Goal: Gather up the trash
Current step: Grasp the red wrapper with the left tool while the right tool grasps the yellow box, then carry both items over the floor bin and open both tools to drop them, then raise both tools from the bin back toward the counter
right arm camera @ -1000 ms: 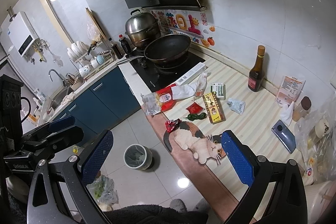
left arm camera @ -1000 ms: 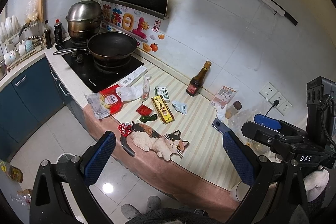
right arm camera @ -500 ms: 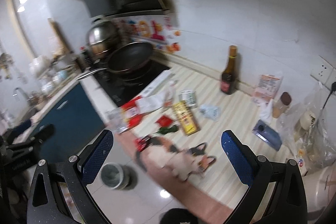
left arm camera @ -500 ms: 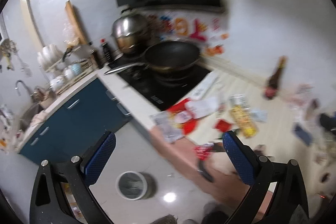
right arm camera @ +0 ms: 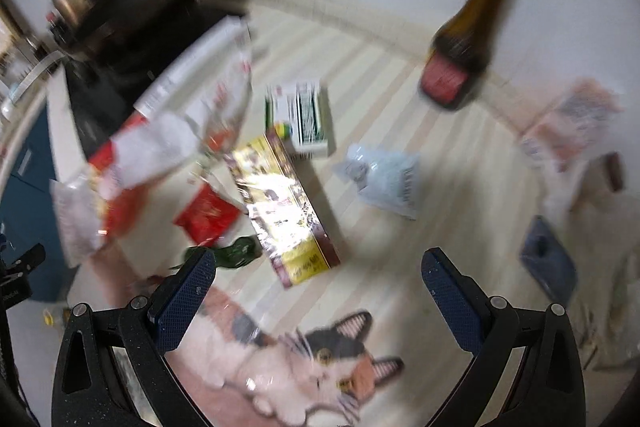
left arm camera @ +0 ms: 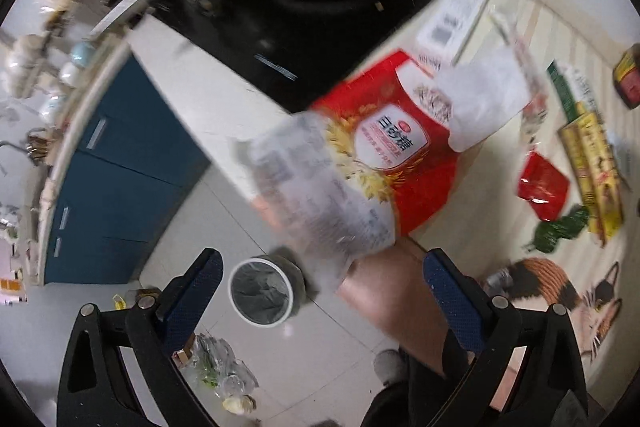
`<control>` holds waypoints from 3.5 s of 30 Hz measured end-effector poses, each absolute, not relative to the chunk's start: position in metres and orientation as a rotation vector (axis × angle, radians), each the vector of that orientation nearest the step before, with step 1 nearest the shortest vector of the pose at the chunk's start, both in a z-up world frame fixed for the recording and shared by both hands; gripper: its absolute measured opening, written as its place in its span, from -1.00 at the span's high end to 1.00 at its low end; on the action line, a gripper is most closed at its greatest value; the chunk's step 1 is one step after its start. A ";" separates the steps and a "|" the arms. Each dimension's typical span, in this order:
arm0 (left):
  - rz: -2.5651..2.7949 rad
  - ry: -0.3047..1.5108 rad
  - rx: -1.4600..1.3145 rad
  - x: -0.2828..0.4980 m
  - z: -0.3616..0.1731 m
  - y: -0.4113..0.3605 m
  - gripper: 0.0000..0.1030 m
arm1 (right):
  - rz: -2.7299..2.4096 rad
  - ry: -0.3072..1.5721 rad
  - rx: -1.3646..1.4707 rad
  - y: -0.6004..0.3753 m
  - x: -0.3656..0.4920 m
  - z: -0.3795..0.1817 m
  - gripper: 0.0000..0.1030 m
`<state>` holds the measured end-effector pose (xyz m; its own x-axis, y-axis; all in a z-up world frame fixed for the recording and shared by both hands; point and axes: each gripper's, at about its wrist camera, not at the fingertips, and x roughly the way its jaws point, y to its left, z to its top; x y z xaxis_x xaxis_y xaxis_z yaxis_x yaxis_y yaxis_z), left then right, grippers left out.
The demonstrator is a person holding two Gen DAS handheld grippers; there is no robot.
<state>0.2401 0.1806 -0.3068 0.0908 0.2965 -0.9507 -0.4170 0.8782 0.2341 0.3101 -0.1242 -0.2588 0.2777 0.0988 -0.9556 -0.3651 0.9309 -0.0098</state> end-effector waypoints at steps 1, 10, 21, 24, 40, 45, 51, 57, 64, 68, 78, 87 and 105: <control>0.515 1.399 -0.090 0.245 -0.314 0.181 -0.97 | 0.315 1.272 -0.255 -0.121 0.314 -0.269 -1.00; 0.215 1.540 -0.012 0.247 -0.344 0.106 -0.96 | 0.357 1.380 -0.353 -0.093 0.340 -0.333 -0.78; 0.053 1.609 -0.108 0.223 -0.348 0.049 -0.83 | 0.399 1.387 -0.282 -0.112 0.335 -0.313 -0.31; 0.097 1.609 -0.128 0.221 -0.353 0.050 -0.03 | 0.391 1.381 -0.264 -0.124 0.340 -0.306 -0.27; 0.198 1.327 -0.134 0.177 -0.242 0.063 1.00 | 0.403 1.285 -0.240 -0.127 0.291 -0.247 -0.19; 0.261 1.210 -0.190 0.140 -0.183 0.102 1.00 | 0.461 1.207 -0.256 -0.086 0.258 -0.214 -0.18; 0.388 1.139 -0.240 0.111 -0.192 0.183 1.00 | 0.546 1.175 -0.235 -0.013 0.213 -0.200 -0.17; 0.578 1.124 -0.354 0.040 -0.206 0.270 1.00 | 0.745 1.156 -0.323 0.100 0.139 -0.208 -0.17; 0.788 1.177 -0.556 -0.061 -0.286 0.360 1.00 | 0.932 1.181 -0.460 0.217 0.056 -0.274 -0.16; 0.867 1.229 -0.729 -0.118 -0.372 0.407 1.00 | 0.997 1.249 -0.563 0.276 0.015 -0.359 -0.16; 0.784 1.301 -1.190 -0.192 -0.646 0.468 0.96 | 1.010 1.568 -0.637 0.352 -0.032 -0.649 -0.16; 0.845 1.406 -1.215 -0.216 -0.721 0.466 -0.67 | 0.957 1.759 -0.682 0.368 -0.042 -0.795 -0.42; 1.182 1.262 -0.894 -0.255 -0.469 0.420 -1.00 | 0.960 1.294 -0.836 0.353 -0.072 -0.550 -1.00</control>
<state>-0.2547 0.4200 -0.4694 -0.0789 0.1581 -0.9843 -0.9719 0.2076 0.1113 -0.0717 0.3527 -0.5501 0.0212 0.1052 -0.9942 -0.9209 0.3893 0.0216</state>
